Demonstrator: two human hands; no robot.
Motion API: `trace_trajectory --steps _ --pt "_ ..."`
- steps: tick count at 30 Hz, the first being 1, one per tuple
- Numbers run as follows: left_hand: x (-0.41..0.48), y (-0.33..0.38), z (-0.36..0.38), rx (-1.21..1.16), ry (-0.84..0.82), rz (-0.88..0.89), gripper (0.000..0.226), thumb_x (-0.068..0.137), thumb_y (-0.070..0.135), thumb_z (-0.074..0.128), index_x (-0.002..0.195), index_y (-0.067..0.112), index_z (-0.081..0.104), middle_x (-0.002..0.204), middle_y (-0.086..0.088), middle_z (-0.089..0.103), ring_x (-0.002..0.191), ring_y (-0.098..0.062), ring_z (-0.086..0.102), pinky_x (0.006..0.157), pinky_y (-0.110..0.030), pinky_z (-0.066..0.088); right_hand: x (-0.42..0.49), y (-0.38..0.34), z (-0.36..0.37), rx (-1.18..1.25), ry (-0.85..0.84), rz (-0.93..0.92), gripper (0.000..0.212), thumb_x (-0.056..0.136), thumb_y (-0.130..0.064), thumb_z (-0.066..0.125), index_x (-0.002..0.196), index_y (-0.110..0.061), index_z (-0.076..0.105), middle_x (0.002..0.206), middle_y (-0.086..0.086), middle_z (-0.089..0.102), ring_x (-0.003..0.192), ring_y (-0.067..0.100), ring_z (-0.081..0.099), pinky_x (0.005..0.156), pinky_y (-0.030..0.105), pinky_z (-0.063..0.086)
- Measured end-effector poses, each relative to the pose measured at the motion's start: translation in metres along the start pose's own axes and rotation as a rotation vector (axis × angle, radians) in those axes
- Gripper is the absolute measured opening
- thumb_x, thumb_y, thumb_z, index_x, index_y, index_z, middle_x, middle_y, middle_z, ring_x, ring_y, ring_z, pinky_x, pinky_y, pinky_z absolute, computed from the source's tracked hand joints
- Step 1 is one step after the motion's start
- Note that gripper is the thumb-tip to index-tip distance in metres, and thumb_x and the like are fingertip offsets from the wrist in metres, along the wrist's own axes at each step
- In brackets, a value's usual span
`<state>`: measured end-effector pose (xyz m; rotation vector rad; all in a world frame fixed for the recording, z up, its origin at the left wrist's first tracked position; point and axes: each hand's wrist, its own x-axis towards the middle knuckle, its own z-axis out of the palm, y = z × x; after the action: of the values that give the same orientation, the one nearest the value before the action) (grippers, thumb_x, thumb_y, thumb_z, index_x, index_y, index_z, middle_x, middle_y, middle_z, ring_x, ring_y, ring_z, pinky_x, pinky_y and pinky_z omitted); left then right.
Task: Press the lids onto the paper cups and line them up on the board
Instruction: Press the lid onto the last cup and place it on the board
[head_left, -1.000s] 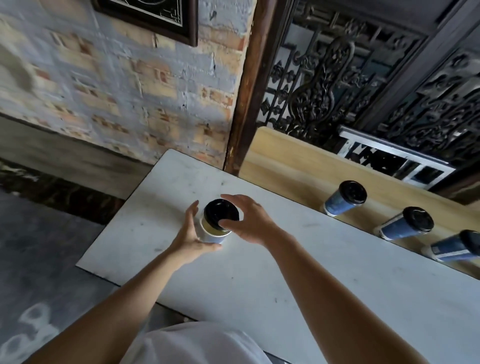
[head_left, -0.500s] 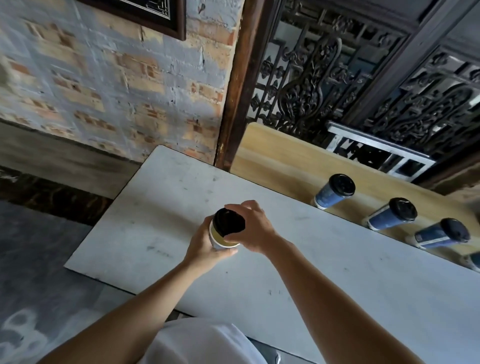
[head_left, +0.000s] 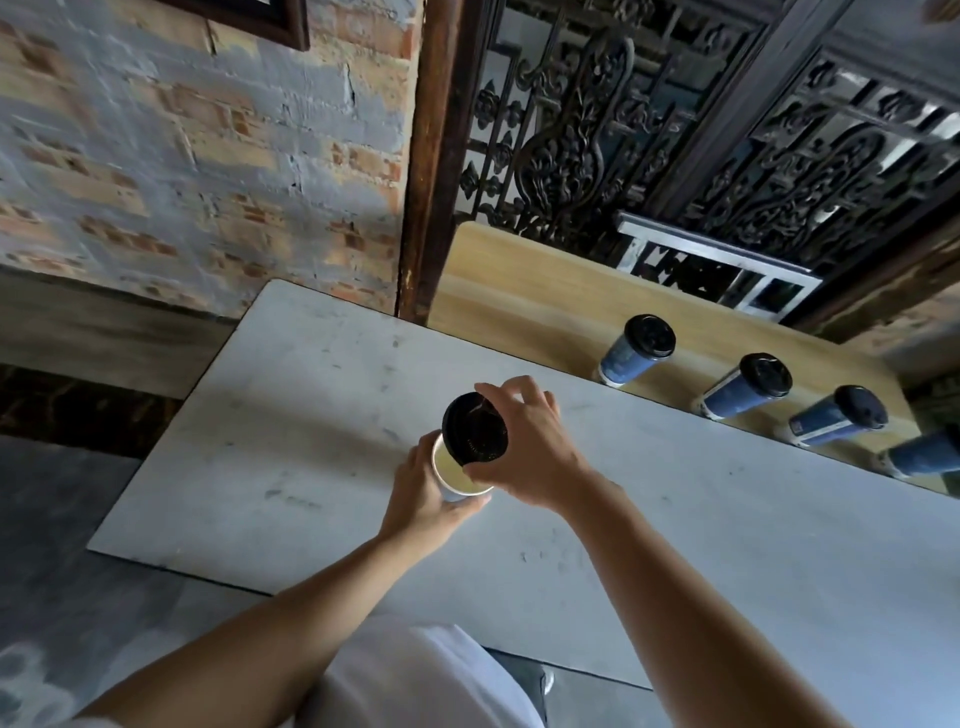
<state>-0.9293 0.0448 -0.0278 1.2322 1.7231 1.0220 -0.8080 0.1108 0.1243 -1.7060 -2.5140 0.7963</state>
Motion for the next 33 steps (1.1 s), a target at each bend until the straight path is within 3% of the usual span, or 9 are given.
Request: trace_trajectory --steps 4,10,14,19,26,30,33 --pt "-0.004 0.002 0.000 0.004 0.006 0.007 0.076 0.059 0.049 0.086 0.124 0.042 0.046 0.119 0.014 0.060 0.113 -0.016 0.060 0.093 -0.045 0.055 -0.007 -0.006 0.011 -0.027 -0.026 -0.019 0.086 0.074 -0.034 0.080 0.150 -0.027 0.040 0.139 -0.001 0.035 0.125 0.025 0.032 0.097 0.037 0.049" --pt "-0.005 0.005 -0.001 0.056 -0.010 0.056 0.080 0.066 0.041 0.084 0.136 0.038 0.045 0.130 0.021 0.052 0.117 -0.014 0.056 0.095 -0.044 0.052 -0.007 -0.002 0.029 -0.088 -0.082 0.018 0.077 0.076 -0.035 0.076 0.144 -0.028 0.043 0.138 -0.001 0.033 0.126 0.025 0.031 0.094 0.043 0.053" --pt "-0.004 0.007 -0.001 0.048 0.006 0.066 0.079 0.068 0.031 0.087 0.129 0.044 0.039 0.129 0.009 0.058 0.115 -0.019 0.060 0.094 -0.047 0.052 -0.004 0.000 0.035 -0.119 -0.071 0.005 0.071 0.077 -0.033 0.075 0.141 -0.029 0.044 0.135 -0.001 0.033 0.125 0.025 0.031 0.091 0.042 0.054" --pt "-0.006 0.002 -0.002 0.008 -0.016 -0.010 0.084 0.062 0.045 0.086 0.132 0.042 0.040 0.122 0.010 0.060 0.113 -0.020 0.059 0.091 -0.045 0.055 0.000 0.004 0.037 -0.149 -0.091 -0.006 0.079 0.078 -0.031 0.076 0.148 -0.031 0.037 0.142 -0.003 0.028 0.128 0.025 0.029 0.091 0.043 0.054" --pt "-0.005 0.000 -0.004 -0.004 -0.053 -0.031 0.083 0.063 0.047 0.086 0.134 0.040 0.042 0.122 0.016 0.060 0.113 -0.017 0.059 0.087 -0.043 0.058 0.001 0.008 0.034 -0.141 -0.141 -0.024 0.084 0.081 -0.031 0.075 0.153 -0.034 0.030 0.145 -0.005 0.026 0.130 0.024 0.024 0.091 0.043 0.054" --pt "0.001 0.001 -0.019 -0.072 -0.165 -0.119 0.064 0.074 0.017 0.078 0.128 0.035 0.050 0.116 0.017 0.065 0.110 -0.008 0.064 0.085 -0.042 0.060 -0.003 0.013 0.039 -0.065 -0.124 -0.022 0.085 0.082 -0.030 0.074 0.155 -0.033 0.029 0.147 -0.008 0.024 0.132 0.024 0.023 0.095 0.041 0.052" --pt "0.007 0.016 -0.032 -0.354 -0.129 -0.359 0.031 0.086 0.002 0.058 0.103 0.027 0.064 0.104 0.004 0.070 0.104 -0.023 0.068 0.084 -0.044 0.059 -0.006 0.016 0.041 0.104 -0.043 0.028 0.086 0.081 -0.028 0.078 0.156 -0.026 0.034 0.149 -0.006 0.031 0.132 0.024 0.026 0.099 0.028 0.040"
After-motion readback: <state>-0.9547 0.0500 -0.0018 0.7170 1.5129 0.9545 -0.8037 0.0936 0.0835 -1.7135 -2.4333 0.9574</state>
